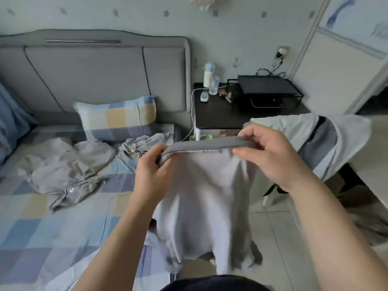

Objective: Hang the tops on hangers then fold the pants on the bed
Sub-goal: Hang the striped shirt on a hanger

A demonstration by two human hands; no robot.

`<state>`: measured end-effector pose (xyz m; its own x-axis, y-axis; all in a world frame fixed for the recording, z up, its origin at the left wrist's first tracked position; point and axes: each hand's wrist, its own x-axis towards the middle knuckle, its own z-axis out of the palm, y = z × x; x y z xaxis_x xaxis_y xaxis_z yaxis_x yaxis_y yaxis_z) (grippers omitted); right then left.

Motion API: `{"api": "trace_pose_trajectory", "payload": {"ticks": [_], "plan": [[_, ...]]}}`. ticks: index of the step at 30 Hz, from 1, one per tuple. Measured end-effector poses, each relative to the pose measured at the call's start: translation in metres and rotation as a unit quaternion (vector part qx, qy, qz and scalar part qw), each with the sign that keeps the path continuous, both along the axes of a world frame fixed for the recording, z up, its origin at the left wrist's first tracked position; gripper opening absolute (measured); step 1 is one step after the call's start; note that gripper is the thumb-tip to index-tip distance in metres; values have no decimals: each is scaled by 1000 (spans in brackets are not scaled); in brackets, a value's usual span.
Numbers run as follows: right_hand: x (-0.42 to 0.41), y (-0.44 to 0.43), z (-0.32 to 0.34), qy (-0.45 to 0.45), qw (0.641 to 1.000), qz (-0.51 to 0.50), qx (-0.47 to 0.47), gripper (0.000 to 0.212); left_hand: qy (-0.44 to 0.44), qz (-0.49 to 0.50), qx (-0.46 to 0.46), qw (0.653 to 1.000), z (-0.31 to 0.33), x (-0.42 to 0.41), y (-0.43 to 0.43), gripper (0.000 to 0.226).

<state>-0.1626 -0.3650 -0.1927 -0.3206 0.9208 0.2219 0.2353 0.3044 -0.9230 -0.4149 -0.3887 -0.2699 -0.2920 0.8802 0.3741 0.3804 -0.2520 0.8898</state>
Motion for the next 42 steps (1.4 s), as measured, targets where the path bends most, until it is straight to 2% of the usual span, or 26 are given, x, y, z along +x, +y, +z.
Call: {"api": "trace_pose_trajectory", "payload": {"ticks": [5, 11, 13, 15, 17, 21, 24, 27, 30, 33, 35, 37, 40, 42], "plan": [[71, -49, -2, -139, 986, -90, 9, 38, -14, -130, 51, 990, 31, 88, -13, 27], [159, -119, -8, -132, 983, -123, -40, 20, -49, -248, 61, 966, 49, 199, -43, 21], [191, -137, -21, -158, 974, -145, -80, 28, -48, -270, 68, 959, 55, 234, -56, 26], [224, -154, -41, -169, 962, -177, -119, 23, -41, -293, 71, 952, 60, 263, -67, 29], [256, -172, -67, -166, 953, -202, -153, 14, -33, -304, 70, 950, 64, 288, -74, 28], [316, -208, -114, -217, 905, -266, -252, 16, -61, -260, 54, 962, 67, 324, -79, 26], [346, -229, -119, -234, 885, -313, -253, 25, -58, -218, -10, 974, 60, 345, -71, 18], [356, -236, -97, -199, 895, -343, -205, 22, -56, -193, -93, 975, 45, 368, -64, 13], [353, -238, -70, -148, 911, -342, -175, 18, -68, -222, -153, 960, 27, 389, -68, 15], [348, -242, -45, -101, 922, -346, -141, 12, -58, -305, -233, 922, 11, 410, -79, 15], [347, -241, -32, -63, 926, -355, -110, 14, -6, -373, -266, 889, 3, 420, -89, 21], [347, -238, -25, -21, 922, -377, -81, 11, 24, -429, -264, 863, 0, 424, -102, 30], [349, -230, -24, 7, 911, -407, -59, 17, -10, -487, -221, 845, 2, 427, -129, 43], [346, -226, -27, 34, 911, -406, -62, 11, -27, -531, -214, 819, 1, 432, -148, 51]]}}
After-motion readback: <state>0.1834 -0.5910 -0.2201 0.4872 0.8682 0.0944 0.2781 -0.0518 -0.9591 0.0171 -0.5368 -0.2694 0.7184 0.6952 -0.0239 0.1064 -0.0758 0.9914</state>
